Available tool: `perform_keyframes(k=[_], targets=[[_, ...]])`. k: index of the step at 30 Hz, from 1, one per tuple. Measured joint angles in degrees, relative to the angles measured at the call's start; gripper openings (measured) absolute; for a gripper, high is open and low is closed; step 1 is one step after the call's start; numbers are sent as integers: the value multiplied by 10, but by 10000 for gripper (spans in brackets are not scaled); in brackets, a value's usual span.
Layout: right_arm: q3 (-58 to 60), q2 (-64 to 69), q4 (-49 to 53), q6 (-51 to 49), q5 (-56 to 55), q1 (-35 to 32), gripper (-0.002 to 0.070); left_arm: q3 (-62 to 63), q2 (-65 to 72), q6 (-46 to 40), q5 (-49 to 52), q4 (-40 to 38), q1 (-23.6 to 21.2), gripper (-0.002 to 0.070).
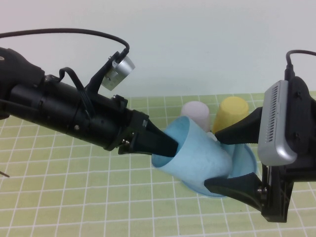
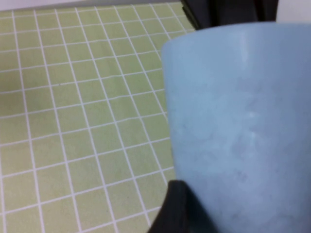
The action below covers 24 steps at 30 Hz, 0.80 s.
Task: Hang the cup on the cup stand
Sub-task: Adjust the cup with two arms
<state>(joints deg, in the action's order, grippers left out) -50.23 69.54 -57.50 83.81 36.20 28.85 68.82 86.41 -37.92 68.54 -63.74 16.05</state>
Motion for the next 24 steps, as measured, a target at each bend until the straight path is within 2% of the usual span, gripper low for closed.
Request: perform_keyframes(k=[6, 14, 20, 22, 24], targets=[[0, 0, 0, 1, -1, 0, 635, 0, 0, -27, 3, -39, 0, 9], [0, 12, -13, 2, 1, 0, 517, 0, 0, -28, 2, -28, 0, 9], [-1, 16, -21, 4, 4, 0, 508, 0, 0, -30, 2, -24, 0, 13], [-1, 16, -21, 4, 4, 0, 508, 0, 0, -42, 2, -19, 0, 43], [-1, 18, -21, 4, 5, 0, 508, 0, 0, -50, 4, -11, 0, 115]])
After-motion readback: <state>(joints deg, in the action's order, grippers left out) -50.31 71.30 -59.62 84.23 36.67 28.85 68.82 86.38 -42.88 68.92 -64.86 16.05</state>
